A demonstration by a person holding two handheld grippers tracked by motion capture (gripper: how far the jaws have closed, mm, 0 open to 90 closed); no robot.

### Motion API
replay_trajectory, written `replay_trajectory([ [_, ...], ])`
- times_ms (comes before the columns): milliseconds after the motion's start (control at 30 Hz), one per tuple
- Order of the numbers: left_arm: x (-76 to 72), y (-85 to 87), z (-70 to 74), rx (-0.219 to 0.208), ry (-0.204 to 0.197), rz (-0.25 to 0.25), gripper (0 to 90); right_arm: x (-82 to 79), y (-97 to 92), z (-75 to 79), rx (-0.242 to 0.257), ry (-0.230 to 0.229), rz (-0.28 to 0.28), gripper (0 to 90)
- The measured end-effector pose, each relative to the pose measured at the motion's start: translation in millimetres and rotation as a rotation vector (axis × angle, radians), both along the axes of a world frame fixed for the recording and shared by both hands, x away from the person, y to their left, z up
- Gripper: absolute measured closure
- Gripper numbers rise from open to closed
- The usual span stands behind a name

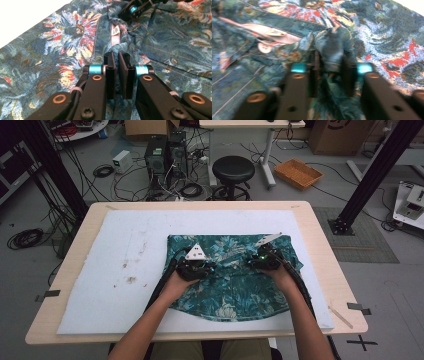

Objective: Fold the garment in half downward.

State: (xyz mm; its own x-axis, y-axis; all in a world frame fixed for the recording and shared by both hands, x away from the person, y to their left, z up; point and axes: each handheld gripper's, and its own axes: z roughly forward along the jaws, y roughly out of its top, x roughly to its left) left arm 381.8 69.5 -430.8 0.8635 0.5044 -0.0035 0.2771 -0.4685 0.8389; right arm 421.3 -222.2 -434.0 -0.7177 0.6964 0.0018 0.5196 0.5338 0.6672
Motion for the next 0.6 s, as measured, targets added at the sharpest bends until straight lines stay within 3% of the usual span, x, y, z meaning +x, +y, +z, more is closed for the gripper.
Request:
replay_trajectory([
  [100,-2.0,4.2,4.1,-0.012,0.005,0.006,84.3,-7.9,-0.9,4.9,0.021,-0.056,0.014,81.7],
  [133,-2.0,4.2,4.1,-0.012,0.005,0.006,84.0,-7.9,-0.9,4.9,0.021,-0.056,0.014,81.7],
  [167,-2.7,5.4,5.4,-0.018,0.005,0.011,82.7,-13.0,-2.1,8.4,0.045,-0.085,0.022,81.9],
  [200,-3.2,6.8,7.2,-0.025,0.007,0.02,82.7,-13.0,-2.1,8.4,0.045,-0.085,0.022,81.9],
  [233,-4.0,8.6,9.9,-0.043,0.011,0.031,74.5,-18.3,-3.7,12.4,0.066,-0.112,0.027,82.2],
  [267,-4.8,10.7,13.1,-0.065,0.006,0.044,74.5,-18.3,-3.7,12.4,0.066,-0.112,0.027,82.2],
  [300,-6.0,15.0,20.3,-0.096,-0.021,0.077,60.2,-23.7,-6.1,16.8,0.113,-0.134,0.037,82.3],
  [333,-6.0,15.0,20.3,-0.096,-0.021,0.077,55.5,-23.7,-6.1,16.8,0.113,-0.134,0.037,82.3],
  [367,-5.2,18.2,25.3,-0.117,-0.045,0.086,50.7,-28.7,-7.5,21.3,0.146,-0.168,0.049,82.4],
  [467,-2.0,19.4,26.6,-0.13,-0.039,0.09,35.6,-33.4,-8.6,24.6,0.18,-0.188,0.056,82.5],
  [600,5.3,15.9,20.2,-0.106,-0.001,0.052,28.6,-39.2,-10.7,27.1,0.207,-0.208,0.068,82.5],
])
